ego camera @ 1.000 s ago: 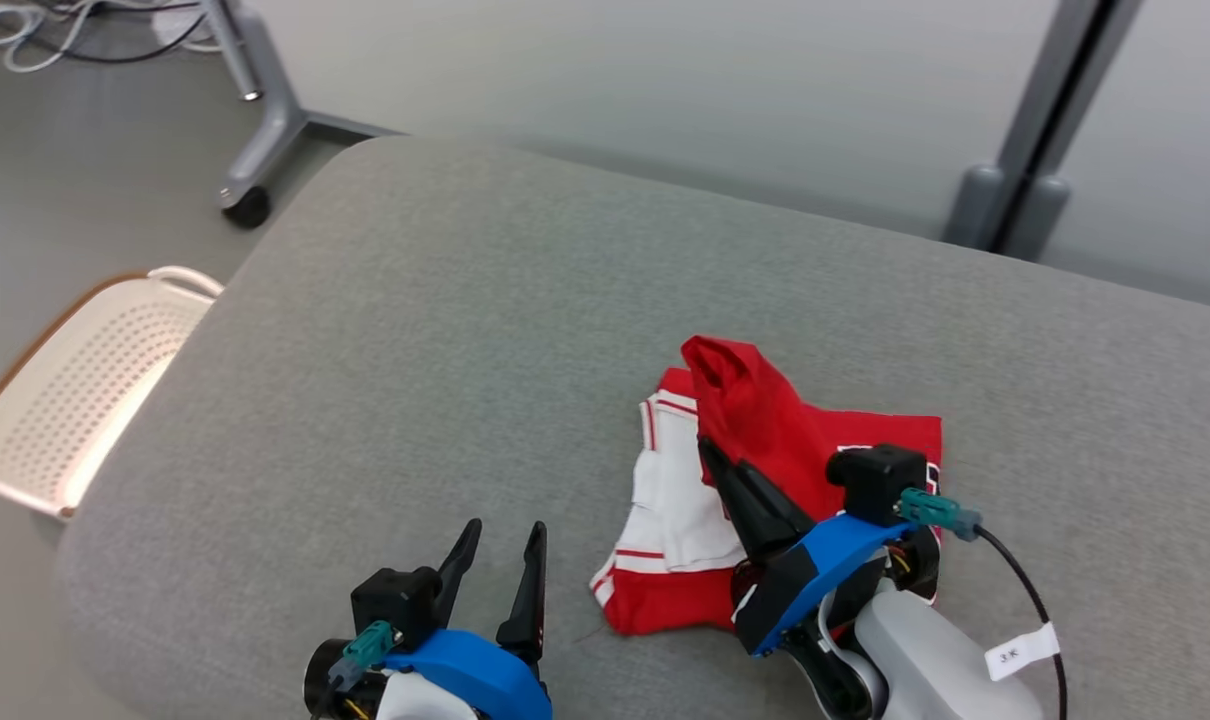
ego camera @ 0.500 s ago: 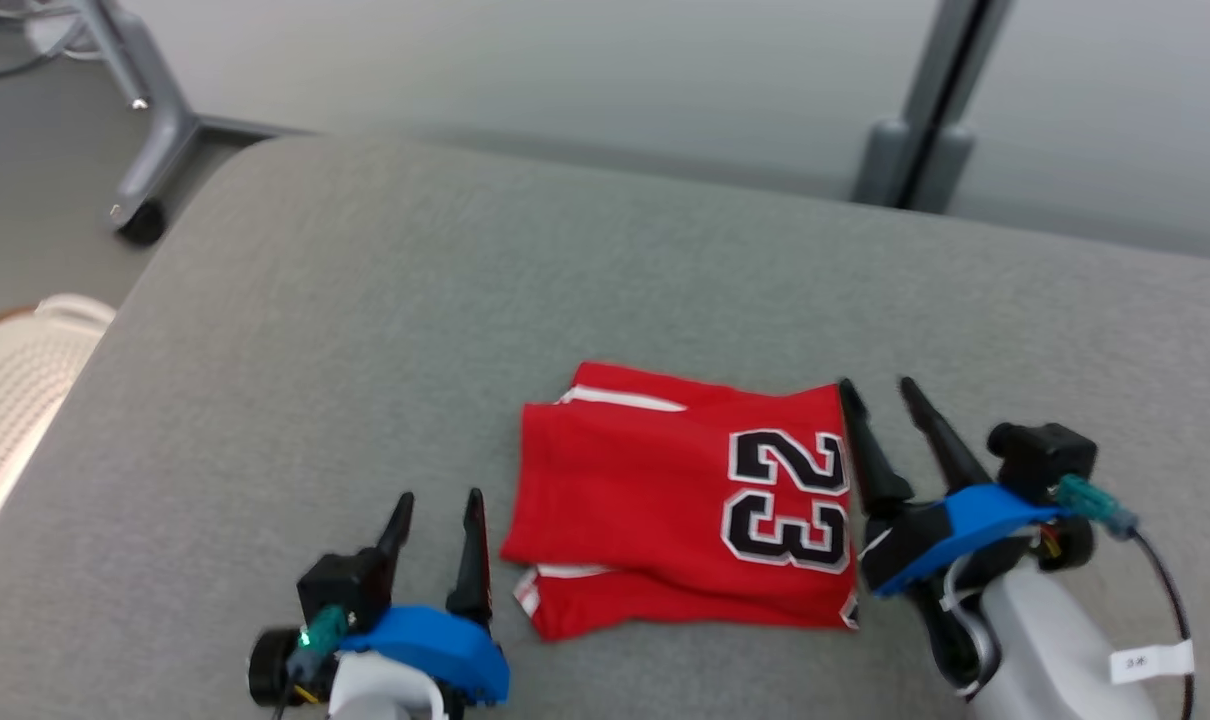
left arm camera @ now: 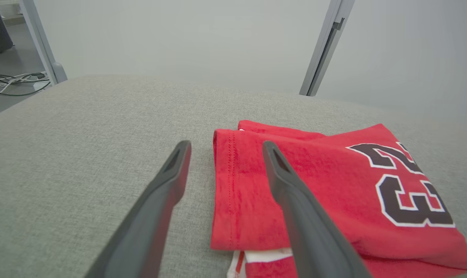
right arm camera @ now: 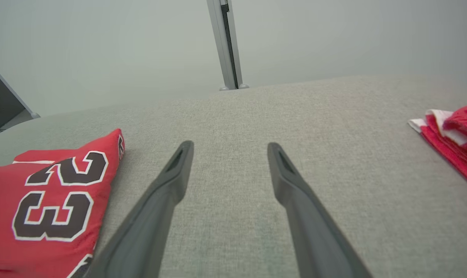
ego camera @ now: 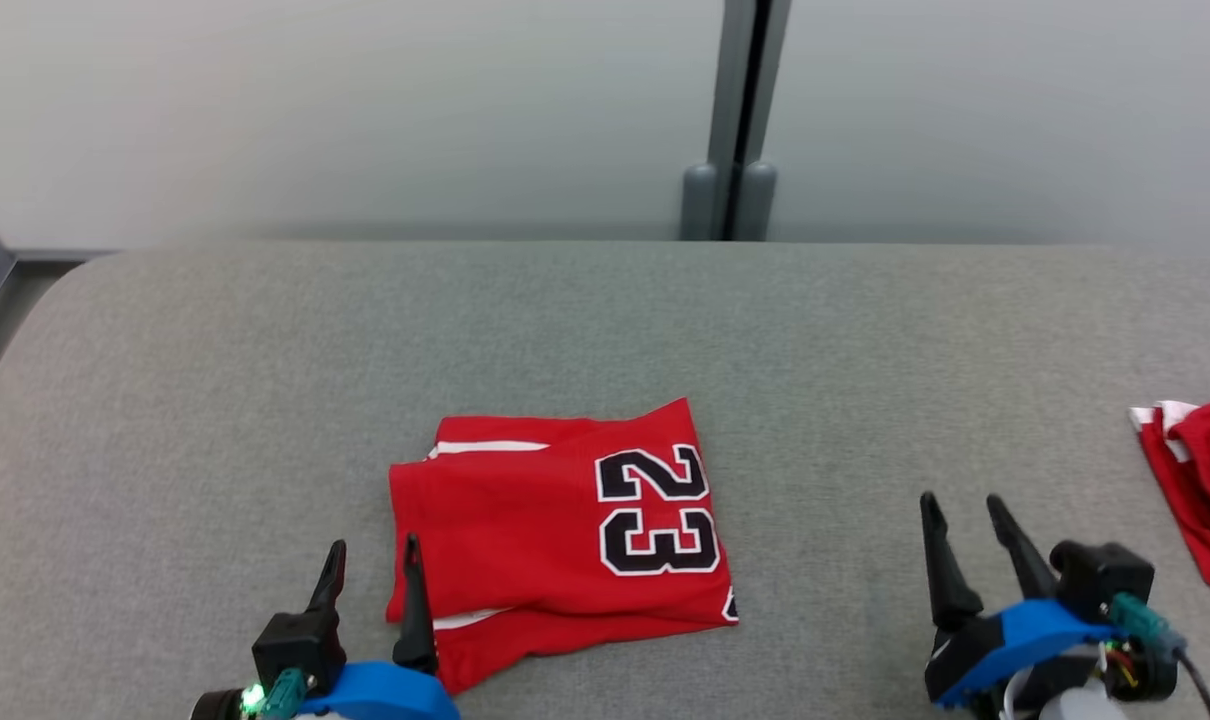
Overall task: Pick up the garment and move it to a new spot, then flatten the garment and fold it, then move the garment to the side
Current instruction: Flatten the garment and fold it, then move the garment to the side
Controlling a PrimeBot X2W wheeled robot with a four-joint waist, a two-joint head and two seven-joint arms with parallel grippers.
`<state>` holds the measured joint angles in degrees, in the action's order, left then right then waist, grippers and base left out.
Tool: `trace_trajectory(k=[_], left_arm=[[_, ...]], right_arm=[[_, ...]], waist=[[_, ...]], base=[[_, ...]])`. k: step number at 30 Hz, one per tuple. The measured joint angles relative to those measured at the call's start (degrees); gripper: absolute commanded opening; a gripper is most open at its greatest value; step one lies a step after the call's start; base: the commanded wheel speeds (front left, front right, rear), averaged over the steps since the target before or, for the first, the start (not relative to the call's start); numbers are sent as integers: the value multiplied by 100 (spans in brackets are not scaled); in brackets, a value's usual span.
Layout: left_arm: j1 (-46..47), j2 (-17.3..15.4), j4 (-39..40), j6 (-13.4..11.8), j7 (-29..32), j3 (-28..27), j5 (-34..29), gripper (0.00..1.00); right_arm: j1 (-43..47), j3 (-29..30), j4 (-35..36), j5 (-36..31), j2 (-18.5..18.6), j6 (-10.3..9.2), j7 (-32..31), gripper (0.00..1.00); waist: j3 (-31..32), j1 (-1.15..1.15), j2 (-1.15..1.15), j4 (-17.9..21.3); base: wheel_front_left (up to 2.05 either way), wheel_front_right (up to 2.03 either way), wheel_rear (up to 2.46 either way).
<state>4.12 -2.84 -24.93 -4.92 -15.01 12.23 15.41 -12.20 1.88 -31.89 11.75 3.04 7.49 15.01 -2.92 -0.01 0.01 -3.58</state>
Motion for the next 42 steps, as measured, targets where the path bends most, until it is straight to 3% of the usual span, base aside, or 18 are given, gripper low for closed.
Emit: trace_trajectory(k=[8,16,25,36,37,39,42], left_arm=[[-276,-4,103,59,0,-127,-160,100],[-272,-4,133,100,0,-38,-171,100],[-21,-2,227,172,1,425,-80,100],[79,-10,312,141,0,630,19,100],[79,-9,326,136,0,630,26,100],[77,-9,342,119,1,625,35,100],[79,-10,368,119,0,604,58,100]], right_arm=[[304,-267,-33,155,-13,0,0,100],[302,-414,-25,272,-14,0,0,100],[-308,-1248,-485,665,-24,0,0,100],[-1131,-1389,-1905,1013,-27,0,1,100],[-1152,-1441,-2002,1071,-29,0,1,46],[-1201,-1524,-2095,1268,-26,0,22,0],[-1281,-1544,-1970,1314,-25,0,15,0]], waist=[[237,0,0,269],[206,0,0,165],[-41,1,0,-436],[-455,1,-1,-1352],[-494,1,-1,-1393],[-556,1,-1,-1431],[-605,1,-2,-1339]], base=[[0,0,0],[0,0,0],[0,0,0],[0,0,0],[0,0,0],[0,0,0],[0,0,0]])
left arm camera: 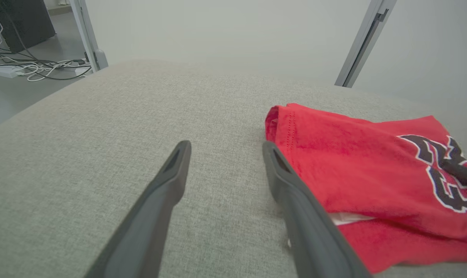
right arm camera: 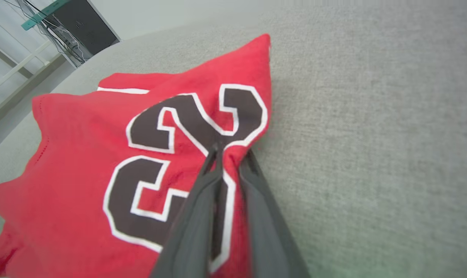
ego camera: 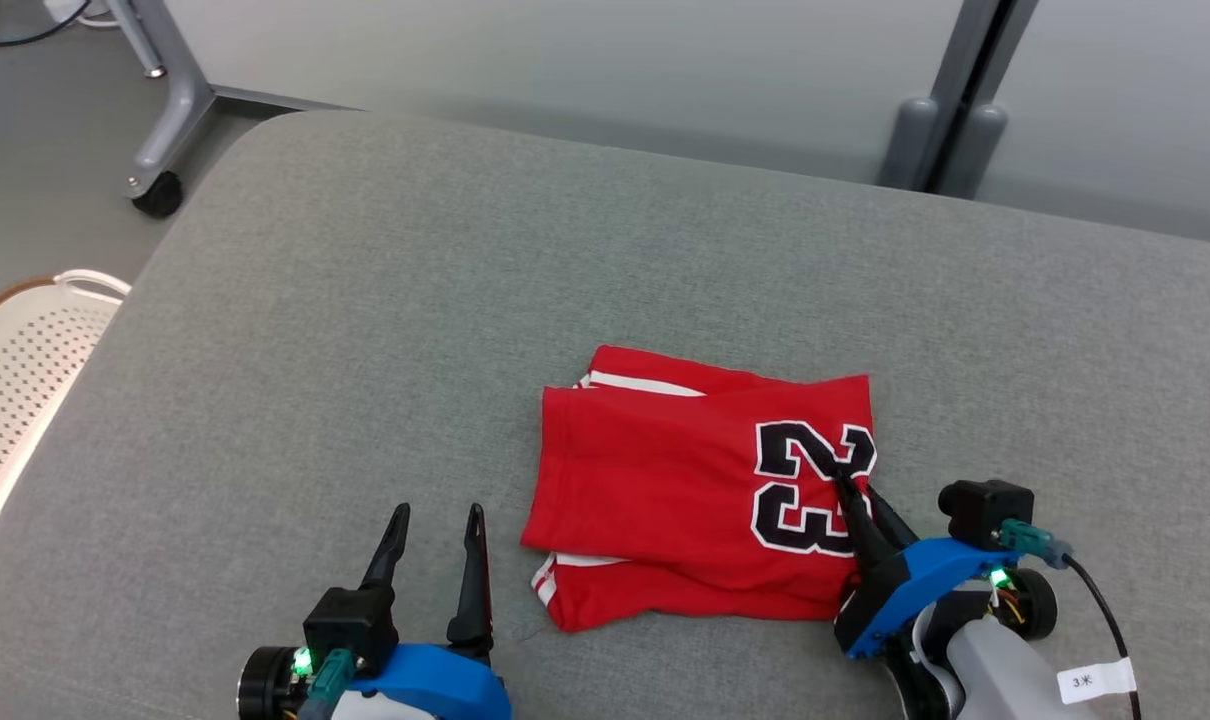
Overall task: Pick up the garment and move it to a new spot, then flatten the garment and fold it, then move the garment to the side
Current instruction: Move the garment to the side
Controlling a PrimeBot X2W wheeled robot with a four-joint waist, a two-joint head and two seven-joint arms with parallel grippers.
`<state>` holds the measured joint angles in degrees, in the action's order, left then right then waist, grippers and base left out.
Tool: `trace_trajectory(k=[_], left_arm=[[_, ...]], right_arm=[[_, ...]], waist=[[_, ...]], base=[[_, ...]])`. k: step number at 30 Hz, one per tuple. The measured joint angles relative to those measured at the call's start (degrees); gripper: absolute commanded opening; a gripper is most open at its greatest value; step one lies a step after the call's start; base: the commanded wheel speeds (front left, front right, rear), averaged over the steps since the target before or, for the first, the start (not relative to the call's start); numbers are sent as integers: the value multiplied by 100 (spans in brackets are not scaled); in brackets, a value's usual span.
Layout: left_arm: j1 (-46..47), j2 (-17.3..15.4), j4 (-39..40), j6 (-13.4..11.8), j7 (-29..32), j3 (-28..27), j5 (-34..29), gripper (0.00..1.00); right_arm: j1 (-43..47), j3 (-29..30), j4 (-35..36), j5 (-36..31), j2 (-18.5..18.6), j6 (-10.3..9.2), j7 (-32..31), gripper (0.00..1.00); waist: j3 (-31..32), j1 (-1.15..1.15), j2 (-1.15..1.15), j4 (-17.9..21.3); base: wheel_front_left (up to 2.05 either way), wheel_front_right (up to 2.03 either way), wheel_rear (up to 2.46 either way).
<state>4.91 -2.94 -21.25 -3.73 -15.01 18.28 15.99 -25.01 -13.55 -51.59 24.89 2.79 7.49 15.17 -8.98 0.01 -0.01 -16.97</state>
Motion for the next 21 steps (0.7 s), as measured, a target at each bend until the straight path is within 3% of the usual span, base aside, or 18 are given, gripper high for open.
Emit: trace_trajectory(k=[8,9,11,21], left_arm=[[25,0,-1,86,0,60,-32,100],[39,3,-7,83,0,69,-30,100],[164,2,-37,119,0,98,19,100],[272,5,-216,73,1,111,172,100]], right_arm=[[134,115,670,68,-11,1,-16,0],[163,91,726,43,-8,0,-16,0],[223,46,938,-14,-1,1,-18,0],[337,18,1170,-103,29,0,-19,0]], waist=[[-43,0,1,852],[-61,-2,0,1027],[-125,0,0,1777],[-93,-1,0,3504]], base=[[0,0,0],[0,0,0],[0,0,0],[0,0,0]])
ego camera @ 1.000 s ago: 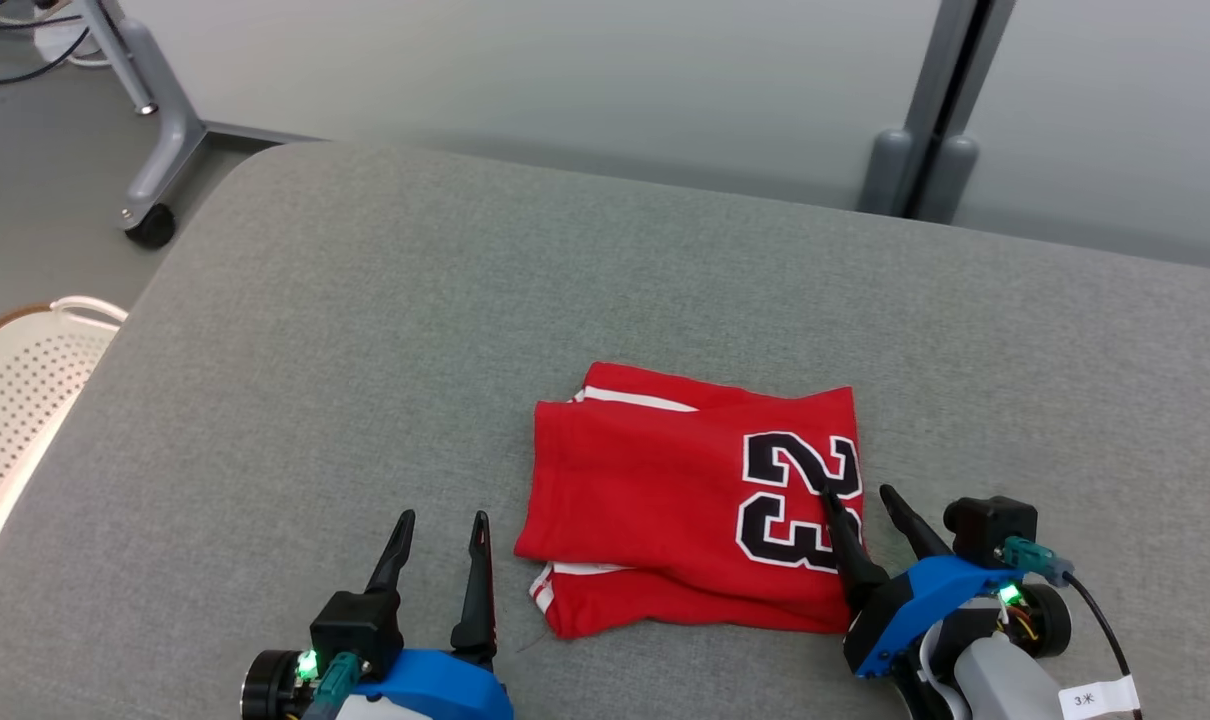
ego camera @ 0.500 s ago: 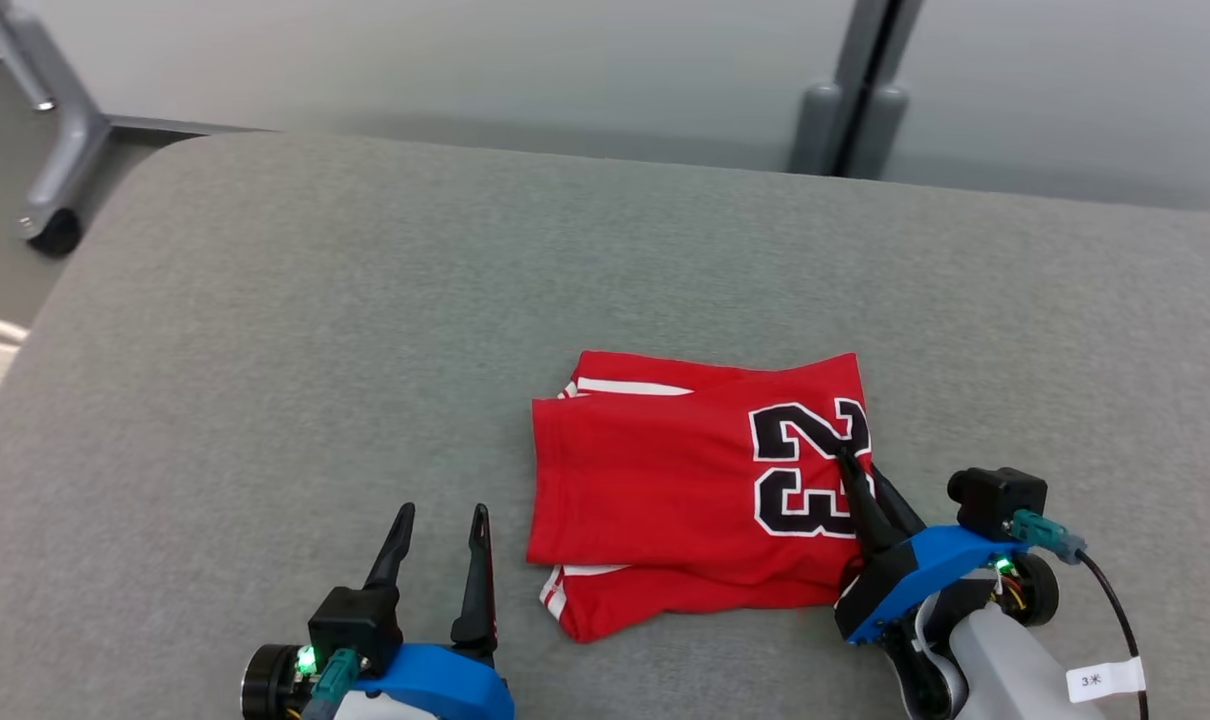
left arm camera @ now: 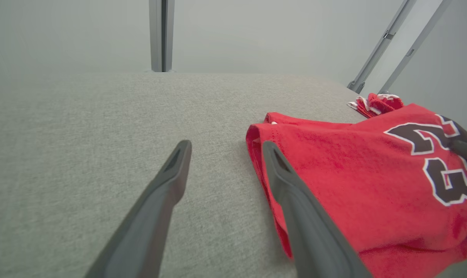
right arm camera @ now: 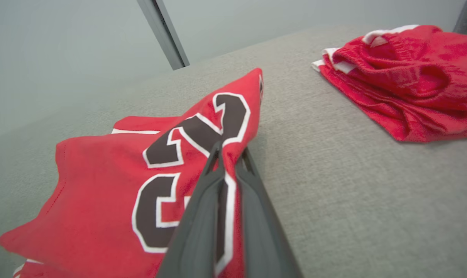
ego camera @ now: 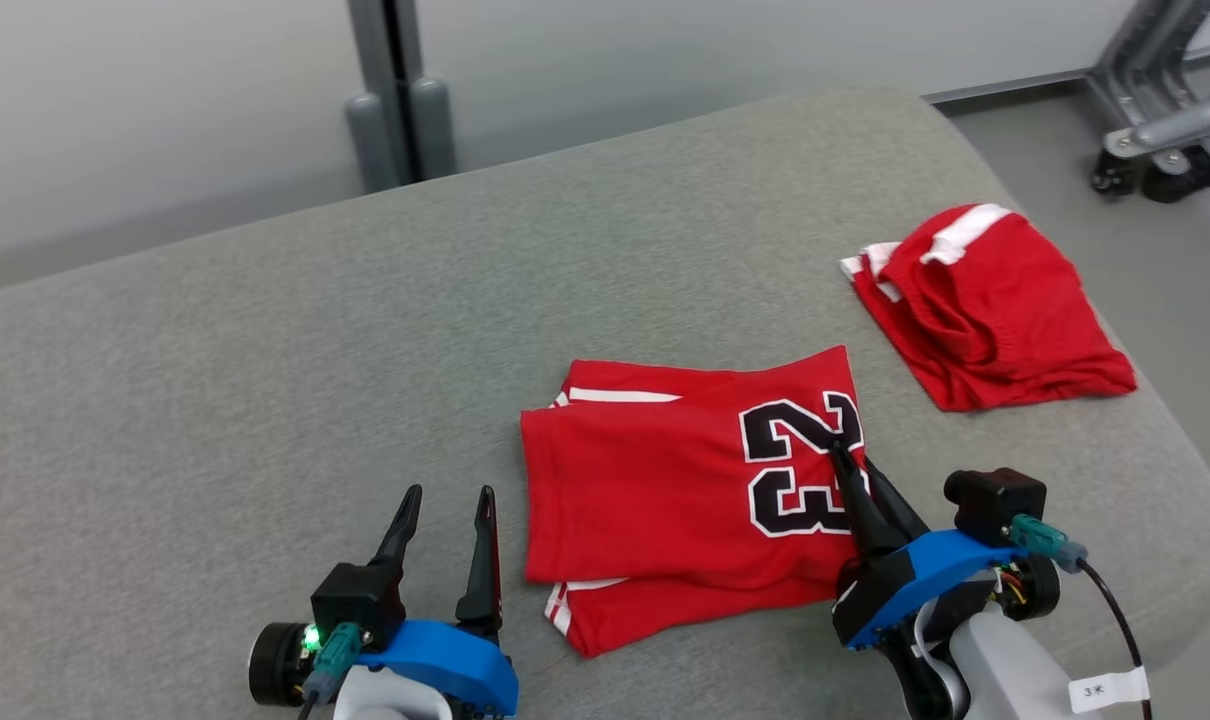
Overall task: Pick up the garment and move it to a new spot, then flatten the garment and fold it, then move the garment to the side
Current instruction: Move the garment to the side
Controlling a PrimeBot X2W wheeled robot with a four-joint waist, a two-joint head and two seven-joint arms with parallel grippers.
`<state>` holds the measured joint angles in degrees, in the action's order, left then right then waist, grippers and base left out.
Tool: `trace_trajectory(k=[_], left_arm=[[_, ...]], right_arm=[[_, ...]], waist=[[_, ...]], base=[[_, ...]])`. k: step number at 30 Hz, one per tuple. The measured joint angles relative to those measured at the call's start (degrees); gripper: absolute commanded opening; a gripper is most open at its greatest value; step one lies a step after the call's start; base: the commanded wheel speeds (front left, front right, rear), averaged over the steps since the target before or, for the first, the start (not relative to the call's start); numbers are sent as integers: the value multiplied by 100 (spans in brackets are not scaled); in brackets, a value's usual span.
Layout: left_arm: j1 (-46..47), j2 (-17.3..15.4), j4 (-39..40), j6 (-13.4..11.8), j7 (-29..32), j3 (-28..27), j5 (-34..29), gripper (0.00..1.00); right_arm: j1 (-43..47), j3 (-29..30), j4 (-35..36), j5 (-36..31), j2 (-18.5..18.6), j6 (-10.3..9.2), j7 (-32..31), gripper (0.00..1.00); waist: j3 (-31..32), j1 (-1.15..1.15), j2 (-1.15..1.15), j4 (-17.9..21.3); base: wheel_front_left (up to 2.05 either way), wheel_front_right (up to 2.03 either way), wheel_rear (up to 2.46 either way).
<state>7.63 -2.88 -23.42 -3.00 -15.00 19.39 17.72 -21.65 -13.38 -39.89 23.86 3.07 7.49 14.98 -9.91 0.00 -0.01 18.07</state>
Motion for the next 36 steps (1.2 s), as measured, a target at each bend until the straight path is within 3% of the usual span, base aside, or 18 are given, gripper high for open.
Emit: trace_trajectory(k=[6,13,22,27,28,29,33,36], left_arm=[[209,8,-97,11,-1,62,-11,100],[312,0,-191,49,-5,9,-127,100],[338,-1,-201,58,-7,-51,-265,100],[412,-1,-174,48,-7,-52,-319,100],[425,1,-164,42,-5,-65,-319,100],[426,-1,-156,34,-7,-79,-320,100],[427,1,-116,-12,-5,-166,-360,100],[426,1,-51,-69,-5,-224,-360,100]], right_arm=[[-155,56,36,-134,214,0,0,0],[-994,313,-233,-563,673,0,-1,0],[-1840,1824,-1166,-1589,1694,0,0,0],[-1917,2827,-1417,-2372,2015,1,-1,0],[-1919,3061,-1404,-2535,2030,1,0,89],[-1918,3336,-1365,-2668,2031,0,-2,100],[-1895,4011,-938,-3206,1805,0,3,100],[-1868,3922,-555,-3325,1426,0,3,100]], waist=[[84,-1,1,471],[-56,0,1,182],[-323,0,1,-449],[-486,1,0,-766],[-512,1,0,-817],[-537,1,0,-865],[-564,1,0,-1010],[-498,1,0,-1077]], base=[[0,0,0],[0,0,0],[0,0,0],[0,0,0],[0,0,0],[0,0,0],[0,0,0],[0,0,0]])
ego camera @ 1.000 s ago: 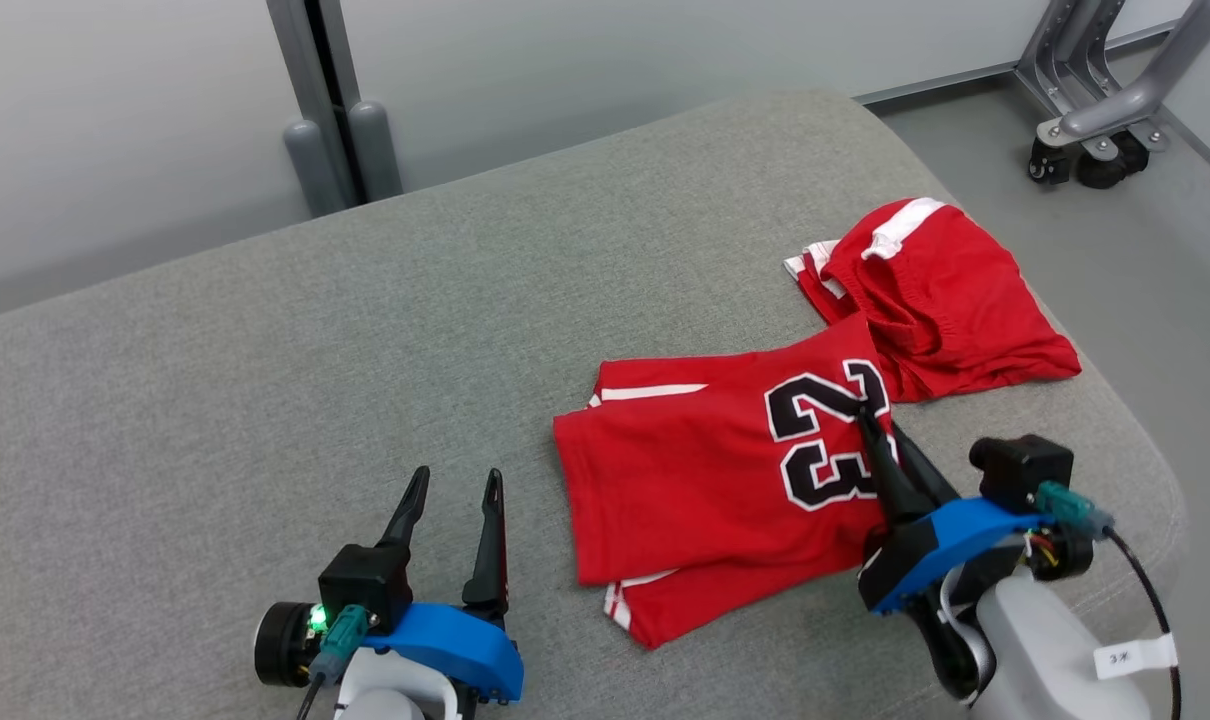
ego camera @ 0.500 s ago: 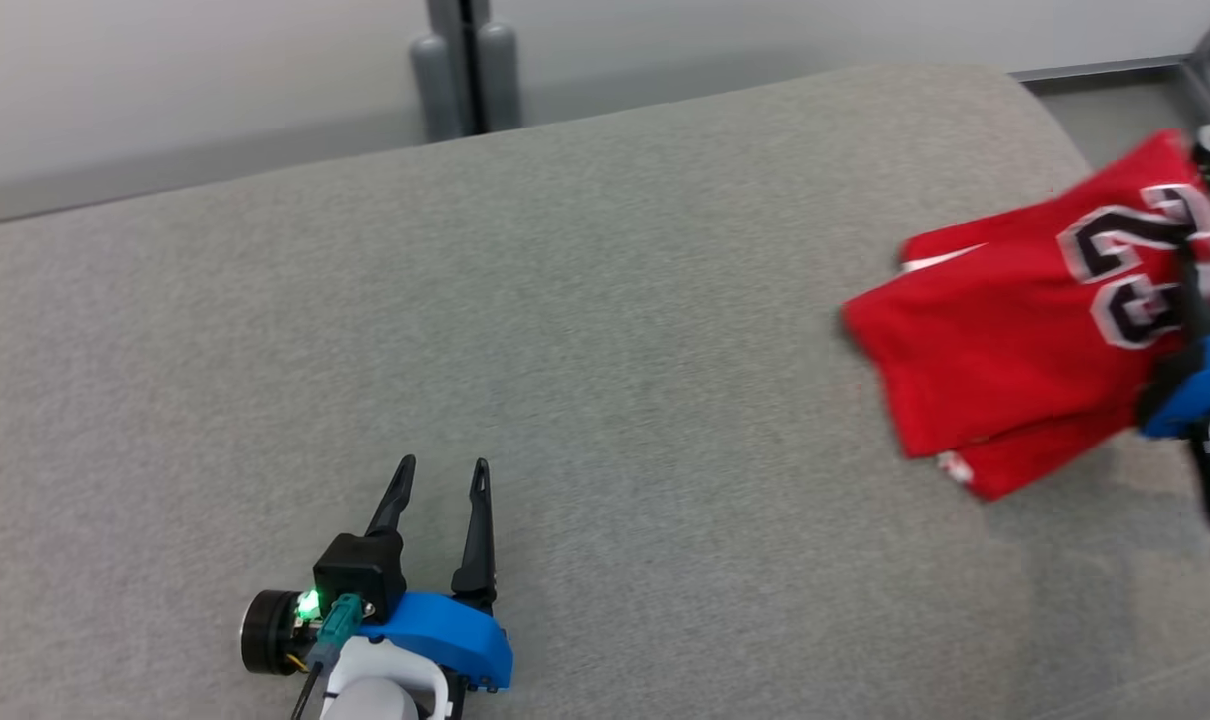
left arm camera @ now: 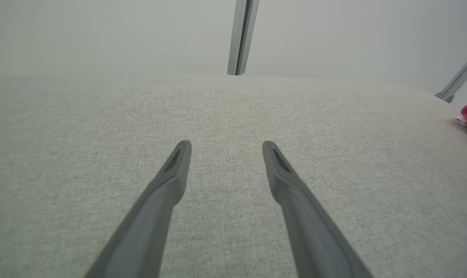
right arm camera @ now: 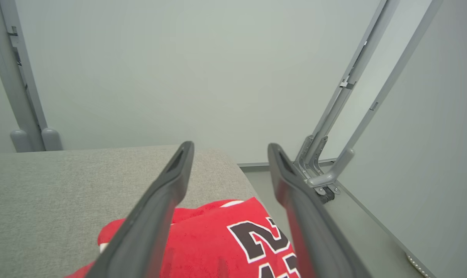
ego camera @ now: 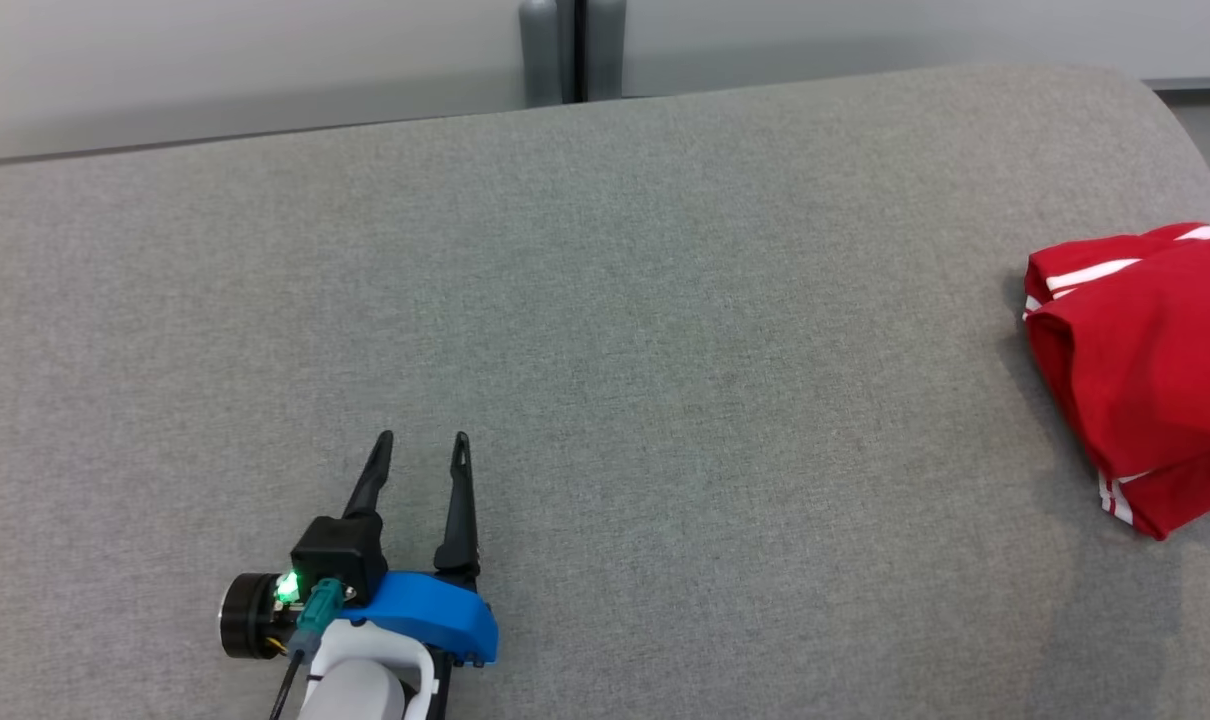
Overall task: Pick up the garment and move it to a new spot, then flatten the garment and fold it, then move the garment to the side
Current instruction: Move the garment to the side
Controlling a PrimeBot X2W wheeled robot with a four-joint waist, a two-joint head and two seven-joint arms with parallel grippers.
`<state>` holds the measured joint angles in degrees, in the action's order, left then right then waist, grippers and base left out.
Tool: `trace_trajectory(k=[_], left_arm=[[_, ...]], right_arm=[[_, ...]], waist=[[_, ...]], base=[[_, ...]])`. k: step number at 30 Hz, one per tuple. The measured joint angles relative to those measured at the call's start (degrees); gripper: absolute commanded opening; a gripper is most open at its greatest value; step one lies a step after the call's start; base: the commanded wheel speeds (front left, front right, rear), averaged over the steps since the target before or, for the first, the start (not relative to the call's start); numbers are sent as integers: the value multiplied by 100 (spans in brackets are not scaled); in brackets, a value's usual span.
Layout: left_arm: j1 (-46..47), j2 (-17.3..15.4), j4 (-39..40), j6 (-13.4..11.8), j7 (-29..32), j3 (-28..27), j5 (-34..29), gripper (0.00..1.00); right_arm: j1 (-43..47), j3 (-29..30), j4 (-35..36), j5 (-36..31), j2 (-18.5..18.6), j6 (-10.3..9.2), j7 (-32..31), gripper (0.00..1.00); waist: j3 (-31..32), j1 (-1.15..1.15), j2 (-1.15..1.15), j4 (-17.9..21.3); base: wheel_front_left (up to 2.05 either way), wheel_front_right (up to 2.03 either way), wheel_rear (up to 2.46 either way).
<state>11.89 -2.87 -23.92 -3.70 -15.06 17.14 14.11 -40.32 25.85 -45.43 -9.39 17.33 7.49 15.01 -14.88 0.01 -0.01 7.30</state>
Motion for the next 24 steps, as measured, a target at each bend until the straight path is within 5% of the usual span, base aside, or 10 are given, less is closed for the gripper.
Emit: trace_trajectory(k=[7,24], left_arm=[[-143,-1,162,-157,0,-222,2,100],[-788,-5,183,-330,-1,-884,-169,100]], right_arm=[[707,-957,999,482,-873,0,1,100],[2448,-2218,1569,1265,-1428,0,1,100]], waist=[[304,-1,1,-218],[1167,-2,2,-909]], base=[[0,0,0],[0,0,0]])
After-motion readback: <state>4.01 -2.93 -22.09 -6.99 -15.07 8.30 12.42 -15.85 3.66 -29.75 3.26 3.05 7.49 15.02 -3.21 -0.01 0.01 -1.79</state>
